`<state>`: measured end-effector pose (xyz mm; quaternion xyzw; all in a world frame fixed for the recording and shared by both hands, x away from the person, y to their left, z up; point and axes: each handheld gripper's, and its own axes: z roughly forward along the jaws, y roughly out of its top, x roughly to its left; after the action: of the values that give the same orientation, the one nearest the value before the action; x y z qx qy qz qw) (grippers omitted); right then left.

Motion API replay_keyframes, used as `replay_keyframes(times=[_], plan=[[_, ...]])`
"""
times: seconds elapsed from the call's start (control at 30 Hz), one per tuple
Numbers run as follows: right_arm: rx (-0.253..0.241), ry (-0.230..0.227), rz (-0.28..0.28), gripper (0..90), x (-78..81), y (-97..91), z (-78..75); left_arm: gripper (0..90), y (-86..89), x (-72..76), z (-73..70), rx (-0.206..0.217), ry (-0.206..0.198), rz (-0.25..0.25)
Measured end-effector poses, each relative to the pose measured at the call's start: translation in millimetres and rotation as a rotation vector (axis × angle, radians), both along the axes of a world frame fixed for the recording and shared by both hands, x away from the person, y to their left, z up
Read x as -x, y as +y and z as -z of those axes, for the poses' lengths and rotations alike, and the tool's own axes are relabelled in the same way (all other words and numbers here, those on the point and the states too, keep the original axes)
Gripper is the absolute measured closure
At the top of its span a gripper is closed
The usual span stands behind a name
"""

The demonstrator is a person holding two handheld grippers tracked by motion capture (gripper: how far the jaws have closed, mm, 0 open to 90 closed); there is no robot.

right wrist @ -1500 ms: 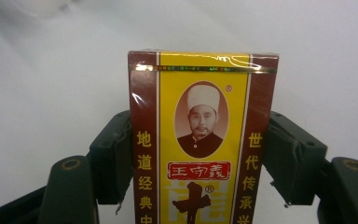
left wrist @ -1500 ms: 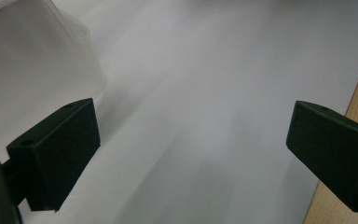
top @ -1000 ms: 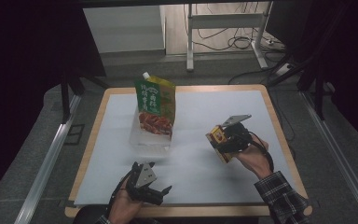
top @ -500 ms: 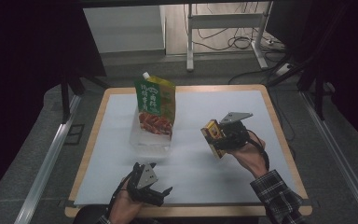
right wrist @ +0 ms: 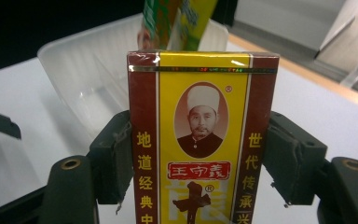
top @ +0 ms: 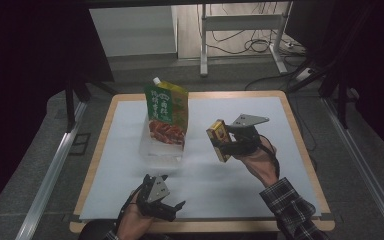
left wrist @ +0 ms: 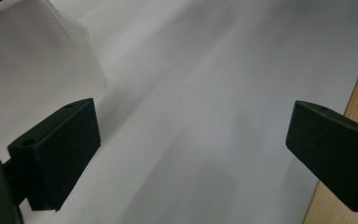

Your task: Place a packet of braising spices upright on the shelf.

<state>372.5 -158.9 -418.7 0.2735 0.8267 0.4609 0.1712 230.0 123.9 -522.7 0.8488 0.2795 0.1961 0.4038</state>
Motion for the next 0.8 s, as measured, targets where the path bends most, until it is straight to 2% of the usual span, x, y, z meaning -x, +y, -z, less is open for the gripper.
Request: replay_keyframes(times=[0.3,0.6,0.8], plan=[[-0.039,-0.059,-0.050,32.0,-0.4,20.8,-6.5,3.0,-0.6,0.3,0.1,-0.009,-0.004,0.010],[-0.117,-0.075,-0.084,32.0,-4.8,34.7,-6.3,3.0,-1.2,0.6,0.4,-0.005,-0.003,0.014],[-0.151,-0.079,-0.111,32.0,-8.2,46.1,-5.2,3.0,-1.2,0.8,0.2,-0.003,-0.003,0.016]])
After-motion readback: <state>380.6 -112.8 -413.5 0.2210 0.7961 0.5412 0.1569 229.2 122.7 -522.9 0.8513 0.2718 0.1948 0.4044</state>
